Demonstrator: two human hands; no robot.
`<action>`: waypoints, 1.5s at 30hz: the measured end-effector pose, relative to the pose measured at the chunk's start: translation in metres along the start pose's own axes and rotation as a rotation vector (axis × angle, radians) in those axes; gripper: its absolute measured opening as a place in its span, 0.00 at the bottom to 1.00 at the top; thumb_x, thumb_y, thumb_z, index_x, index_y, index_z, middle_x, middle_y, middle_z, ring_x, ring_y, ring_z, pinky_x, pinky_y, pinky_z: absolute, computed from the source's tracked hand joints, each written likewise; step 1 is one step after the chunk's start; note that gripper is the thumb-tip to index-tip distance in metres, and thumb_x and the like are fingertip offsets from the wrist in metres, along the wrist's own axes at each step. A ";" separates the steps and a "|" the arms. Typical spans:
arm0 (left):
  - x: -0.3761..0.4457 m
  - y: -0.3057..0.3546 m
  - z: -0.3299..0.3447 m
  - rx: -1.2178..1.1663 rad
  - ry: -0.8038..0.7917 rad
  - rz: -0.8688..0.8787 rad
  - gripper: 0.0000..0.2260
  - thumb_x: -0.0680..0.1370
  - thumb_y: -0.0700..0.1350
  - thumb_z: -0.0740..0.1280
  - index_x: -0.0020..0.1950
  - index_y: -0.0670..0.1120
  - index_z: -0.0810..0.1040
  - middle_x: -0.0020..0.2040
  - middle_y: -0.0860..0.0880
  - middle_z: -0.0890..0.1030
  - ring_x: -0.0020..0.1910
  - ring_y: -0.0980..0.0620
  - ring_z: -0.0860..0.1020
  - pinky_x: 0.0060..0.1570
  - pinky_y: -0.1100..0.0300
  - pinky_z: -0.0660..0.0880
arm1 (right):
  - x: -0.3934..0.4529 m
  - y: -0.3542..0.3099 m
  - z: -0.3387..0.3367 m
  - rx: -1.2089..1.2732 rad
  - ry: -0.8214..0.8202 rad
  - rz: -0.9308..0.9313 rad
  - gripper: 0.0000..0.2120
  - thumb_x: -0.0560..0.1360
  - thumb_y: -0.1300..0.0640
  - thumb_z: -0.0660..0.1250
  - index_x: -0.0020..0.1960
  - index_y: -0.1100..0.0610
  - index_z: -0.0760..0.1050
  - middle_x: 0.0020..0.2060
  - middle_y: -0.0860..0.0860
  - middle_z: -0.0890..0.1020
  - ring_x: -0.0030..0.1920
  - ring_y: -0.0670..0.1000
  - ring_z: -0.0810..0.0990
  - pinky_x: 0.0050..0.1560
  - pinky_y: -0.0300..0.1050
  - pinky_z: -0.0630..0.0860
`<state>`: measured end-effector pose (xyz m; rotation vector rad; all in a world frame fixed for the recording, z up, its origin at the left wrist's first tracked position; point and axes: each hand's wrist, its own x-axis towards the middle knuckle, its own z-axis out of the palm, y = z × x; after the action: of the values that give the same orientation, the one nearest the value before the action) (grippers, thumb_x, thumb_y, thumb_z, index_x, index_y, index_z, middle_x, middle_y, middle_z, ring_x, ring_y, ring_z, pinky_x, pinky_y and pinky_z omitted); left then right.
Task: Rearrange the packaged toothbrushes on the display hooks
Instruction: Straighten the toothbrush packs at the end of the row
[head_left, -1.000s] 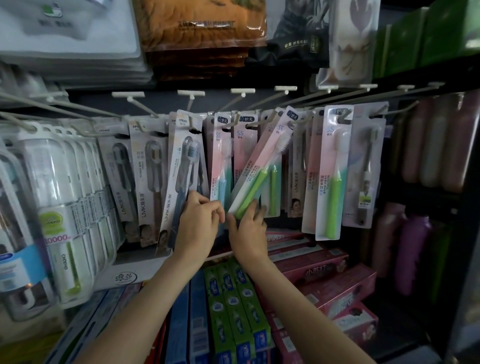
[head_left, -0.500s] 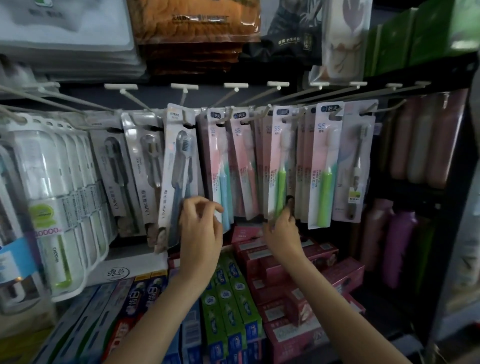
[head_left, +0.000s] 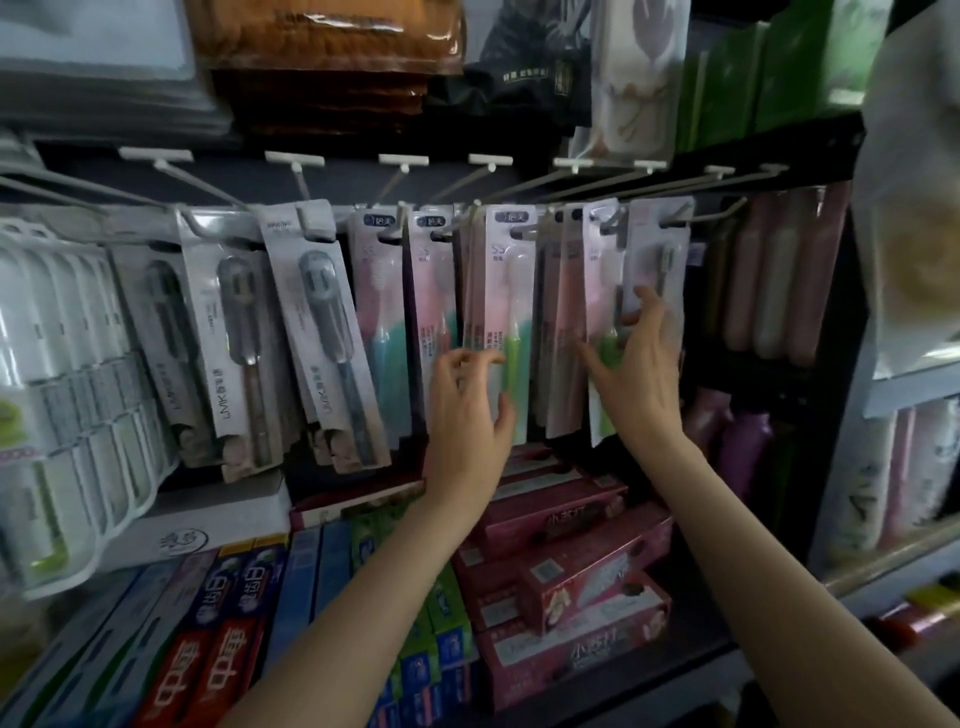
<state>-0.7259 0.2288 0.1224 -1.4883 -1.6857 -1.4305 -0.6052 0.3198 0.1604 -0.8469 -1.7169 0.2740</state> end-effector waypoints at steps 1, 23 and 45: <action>0.004 0.001 0.002 -0.005 -0.021 -0.019 0.15 0.75 0.37 0.65 0.61 0.44 0.72 0.60 0.44 0.67 0.61 0.50 0.69 0.58 0.68 0.61 | 0.001 0.000 0.000 0.066 -0.023 0.007 0.32 0.73 0.57 0.69 0.72 0.57 0.56 0.60 0.57 0.70 0.56 0.54 0.72 0.53 0.44 0.70; 0.046 0.013 -0.008 -0.085 0.006 0.084 0.15 0.77 0.40 0.63 0.64 0.47 0.74 0.60 0.47 0.69 0.56 0.56 0.70 0.58 0.75 0.62 | 0.004 -0.004 -0.029 0.589 -0.123 -0.135 0.18 0.71 0.64 0.71 0.49 0.44 0.70 0.48 0.49 0.74 0.40 0.44 0.74 0.44 0.33 0.74; 0.065 0.040 -0.022 -0.593 0.089 -0.189 0.10 0.77 0.40 0.64 0.58 0.44 0.72 0.45 0.55 0.80 0.45 0.59 0.80 0.44 0.68 0.76 | -0.009 -0.011 -0.014 0.095 -0.009 -0.517 0.15 0.72 0.53 0.68 0.56 0.58 0.75 0.54 0.55 0.72 0.54 0.51 0.69 0.54 0.36 0.66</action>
<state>-0.7147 0.2308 0.2015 -1.5424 -1.4436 -2.2034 -0.5961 0.3029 0.1646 -0.3118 -1.8489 0.0084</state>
